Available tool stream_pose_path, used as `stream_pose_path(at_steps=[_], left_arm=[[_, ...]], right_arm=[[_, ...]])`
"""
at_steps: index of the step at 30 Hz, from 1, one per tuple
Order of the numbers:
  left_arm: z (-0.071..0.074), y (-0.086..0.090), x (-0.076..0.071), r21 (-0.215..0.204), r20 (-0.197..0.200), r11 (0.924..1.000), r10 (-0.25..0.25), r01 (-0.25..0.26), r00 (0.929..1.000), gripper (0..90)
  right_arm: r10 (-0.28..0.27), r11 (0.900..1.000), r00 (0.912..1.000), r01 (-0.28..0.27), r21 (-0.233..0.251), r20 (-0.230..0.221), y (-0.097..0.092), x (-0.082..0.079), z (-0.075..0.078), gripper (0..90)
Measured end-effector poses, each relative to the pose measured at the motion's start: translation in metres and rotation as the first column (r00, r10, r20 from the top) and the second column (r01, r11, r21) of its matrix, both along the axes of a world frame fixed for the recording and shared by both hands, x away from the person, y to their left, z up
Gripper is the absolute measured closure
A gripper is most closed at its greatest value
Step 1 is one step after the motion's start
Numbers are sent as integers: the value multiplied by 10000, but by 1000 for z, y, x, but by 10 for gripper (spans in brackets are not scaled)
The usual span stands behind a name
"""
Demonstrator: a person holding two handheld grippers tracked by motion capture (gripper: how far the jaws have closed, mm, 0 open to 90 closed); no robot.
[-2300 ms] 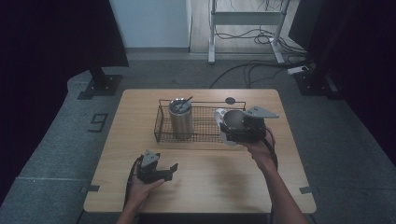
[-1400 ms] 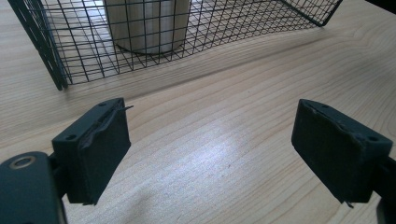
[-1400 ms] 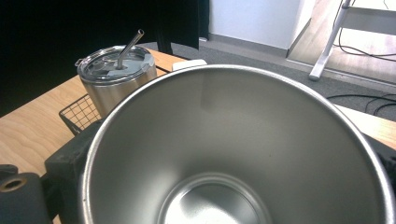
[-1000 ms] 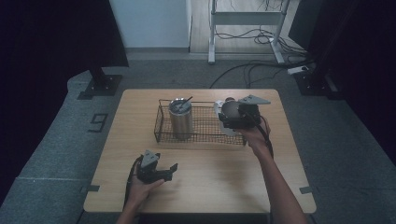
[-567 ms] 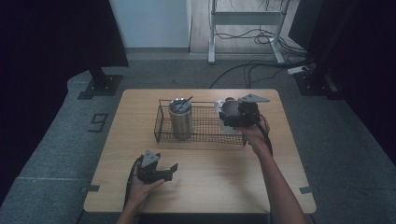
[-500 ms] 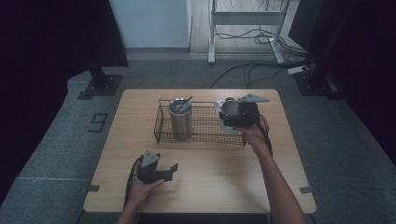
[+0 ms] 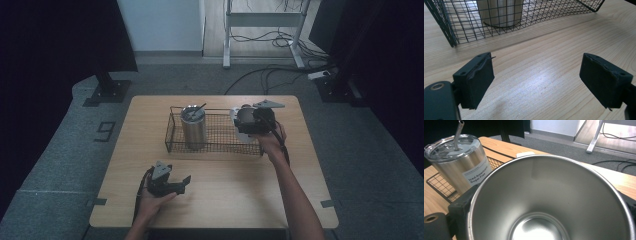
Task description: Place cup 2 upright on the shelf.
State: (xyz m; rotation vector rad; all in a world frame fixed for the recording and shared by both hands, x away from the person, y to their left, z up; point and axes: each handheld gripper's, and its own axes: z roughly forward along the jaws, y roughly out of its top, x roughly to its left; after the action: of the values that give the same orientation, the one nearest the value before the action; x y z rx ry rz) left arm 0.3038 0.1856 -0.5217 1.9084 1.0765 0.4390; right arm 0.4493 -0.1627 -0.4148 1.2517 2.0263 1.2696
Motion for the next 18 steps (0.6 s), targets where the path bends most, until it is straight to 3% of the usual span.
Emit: stream_pose_path(at_steps=[18], left_arm=[[-1,-2,-1,37,-22,10000,-69,69,10000,124]], right_arm=[[-123,9999,9998,121,-119,-172,-1,16,-15,57]])
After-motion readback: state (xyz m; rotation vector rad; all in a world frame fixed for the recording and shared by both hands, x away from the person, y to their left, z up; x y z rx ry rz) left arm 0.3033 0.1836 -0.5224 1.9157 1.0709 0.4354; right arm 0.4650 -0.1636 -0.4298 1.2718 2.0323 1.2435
